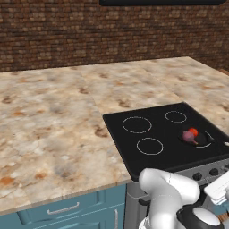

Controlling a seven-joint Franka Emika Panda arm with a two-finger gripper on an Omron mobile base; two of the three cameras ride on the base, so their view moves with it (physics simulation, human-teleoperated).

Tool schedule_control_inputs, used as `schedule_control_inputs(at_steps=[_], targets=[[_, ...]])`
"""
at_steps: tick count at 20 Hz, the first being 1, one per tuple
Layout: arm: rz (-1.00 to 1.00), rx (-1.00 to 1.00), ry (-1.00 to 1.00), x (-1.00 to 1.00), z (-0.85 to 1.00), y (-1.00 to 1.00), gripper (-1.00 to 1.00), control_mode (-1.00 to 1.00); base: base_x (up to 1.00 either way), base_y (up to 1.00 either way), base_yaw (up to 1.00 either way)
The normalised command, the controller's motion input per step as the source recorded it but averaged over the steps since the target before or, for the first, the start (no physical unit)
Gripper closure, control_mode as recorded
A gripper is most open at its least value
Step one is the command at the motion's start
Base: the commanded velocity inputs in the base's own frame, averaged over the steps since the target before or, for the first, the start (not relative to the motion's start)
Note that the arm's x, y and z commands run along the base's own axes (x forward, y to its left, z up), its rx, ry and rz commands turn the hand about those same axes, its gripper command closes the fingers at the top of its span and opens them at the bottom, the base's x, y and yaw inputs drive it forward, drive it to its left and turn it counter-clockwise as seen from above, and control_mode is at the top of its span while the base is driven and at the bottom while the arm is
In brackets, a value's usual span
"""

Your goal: Place the pan on the front right burner on the stove. Then place the tomato and the onion in the pan and turn on the front right burner.

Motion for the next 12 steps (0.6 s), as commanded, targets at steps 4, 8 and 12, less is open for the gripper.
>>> schedule_control_inputs(at_steps=[4,8,12], targets=[[0.0,-0.03,0.0,0.03,-0.13,0.0,-1.0,-1.0,0.0,0.0,0.0],[0.0,-0.01,0.0,0.03,-0.31,0.0,-1.0,-1.0,0.0,0.0,0.0],[0.0,0.0,0.0,0.1,-0.28,0.0,-1.0,-1.0,0.0,0.0,0.0]])
